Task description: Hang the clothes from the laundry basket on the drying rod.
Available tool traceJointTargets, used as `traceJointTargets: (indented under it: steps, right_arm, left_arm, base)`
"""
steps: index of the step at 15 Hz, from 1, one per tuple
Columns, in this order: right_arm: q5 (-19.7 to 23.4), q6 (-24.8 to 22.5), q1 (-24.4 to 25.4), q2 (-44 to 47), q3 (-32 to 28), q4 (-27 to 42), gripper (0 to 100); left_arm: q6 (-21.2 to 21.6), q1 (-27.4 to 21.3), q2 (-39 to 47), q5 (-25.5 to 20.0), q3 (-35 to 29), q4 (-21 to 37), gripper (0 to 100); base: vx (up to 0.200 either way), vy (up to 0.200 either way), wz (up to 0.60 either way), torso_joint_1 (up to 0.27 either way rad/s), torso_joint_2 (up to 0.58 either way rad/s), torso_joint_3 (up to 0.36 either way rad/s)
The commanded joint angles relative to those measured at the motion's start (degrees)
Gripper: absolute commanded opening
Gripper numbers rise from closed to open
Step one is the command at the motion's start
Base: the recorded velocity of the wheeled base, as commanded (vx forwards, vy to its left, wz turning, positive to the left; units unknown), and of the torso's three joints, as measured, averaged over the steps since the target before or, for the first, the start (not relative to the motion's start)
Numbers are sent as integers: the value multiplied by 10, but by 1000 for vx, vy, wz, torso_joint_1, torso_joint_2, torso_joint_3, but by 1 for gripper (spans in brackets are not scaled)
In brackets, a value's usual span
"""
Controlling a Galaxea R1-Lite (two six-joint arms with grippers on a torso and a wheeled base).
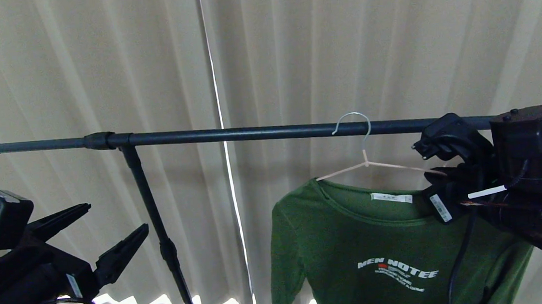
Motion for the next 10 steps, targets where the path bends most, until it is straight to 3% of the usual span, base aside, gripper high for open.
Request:
traceJointTargets:
  steps: [1,5,10]
  right_arm:
    - [-28,1,1,-7,0,-3,0]
    - [-124,0,-1,-14,-1,-2,0]
    - [-149,0,-1,-3,-10,3,0]
  left_arm:
    - [-1,-3,2,0,0,-1,100]
    - [0,-5,1,0,-1,-1,100]
    - [-2,-5,-12,0,-2,-1,100]
  base:
    - [0,0,0,0,0,0]
    - [0,0,0,0,0,0]
    - [0,0,0,0,0,0]
